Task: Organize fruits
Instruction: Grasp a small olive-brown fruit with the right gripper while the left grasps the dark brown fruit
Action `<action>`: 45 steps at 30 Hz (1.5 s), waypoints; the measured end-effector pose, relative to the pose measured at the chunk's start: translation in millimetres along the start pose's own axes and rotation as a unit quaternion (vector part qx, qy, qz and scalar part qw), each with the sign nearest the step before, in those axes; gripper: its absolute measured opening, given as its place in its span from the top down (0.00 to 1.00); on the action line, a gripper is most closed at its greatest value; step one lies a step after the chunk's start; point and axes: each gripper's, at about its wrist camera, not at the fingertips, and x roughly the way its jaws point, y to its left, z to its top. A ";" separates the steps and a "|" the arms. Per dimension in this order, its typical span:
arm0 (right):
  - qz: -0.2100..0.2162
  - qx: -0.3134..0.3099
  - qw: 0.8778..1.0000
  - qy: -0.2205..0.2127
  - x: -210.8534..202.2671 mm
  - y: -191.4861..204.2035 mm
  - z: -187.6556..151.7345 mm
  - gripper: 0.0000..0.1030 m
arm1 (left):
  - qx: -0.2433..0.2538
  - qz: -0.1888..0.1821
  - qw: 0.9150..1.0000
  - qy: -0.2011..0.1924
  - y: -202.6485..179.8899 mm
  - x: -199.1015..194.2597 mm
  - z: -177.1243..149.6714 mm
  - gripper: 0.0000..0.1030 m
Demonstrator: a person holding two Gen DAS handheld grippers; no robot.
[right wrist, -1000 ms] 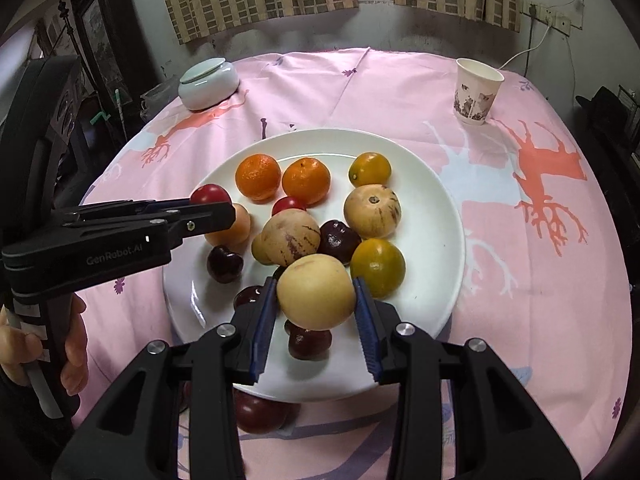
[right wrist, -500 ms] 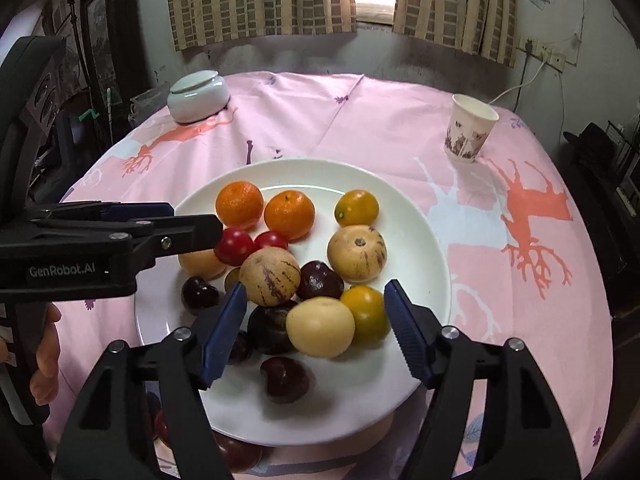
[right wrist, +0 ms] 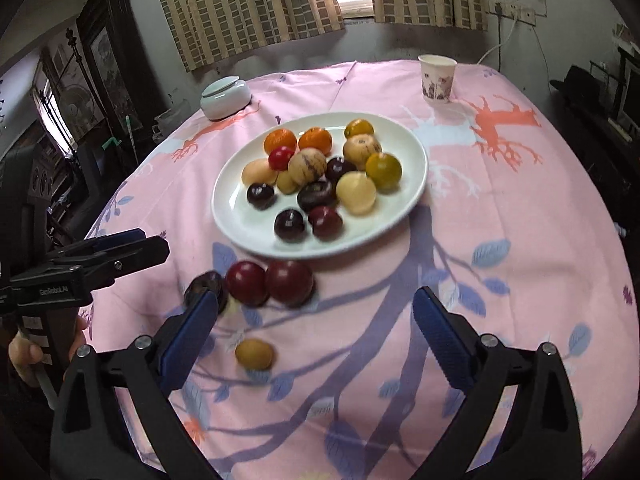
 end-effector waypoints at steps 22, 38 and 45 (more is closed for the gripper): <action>0.026 -0.052 0.996 0.068 51.0 55.8 -35.1 0.38 | -0.031 0.051 0.998 0.012 34.8 -16.9 -57.1 0.02; 0.008 -0.051 0.998 0.042 34.8 45.5 -38.1 0.70 | -0.014 0.042 0.999 0.024 16.5 -13.3 -51.6 0.02; 0.016 -0.004 1.000 0.023 13.6 13.6 -44.2 0.71 | 0.012 0.045 0.998 0.039 -8.9 25.8 -37.3 0.02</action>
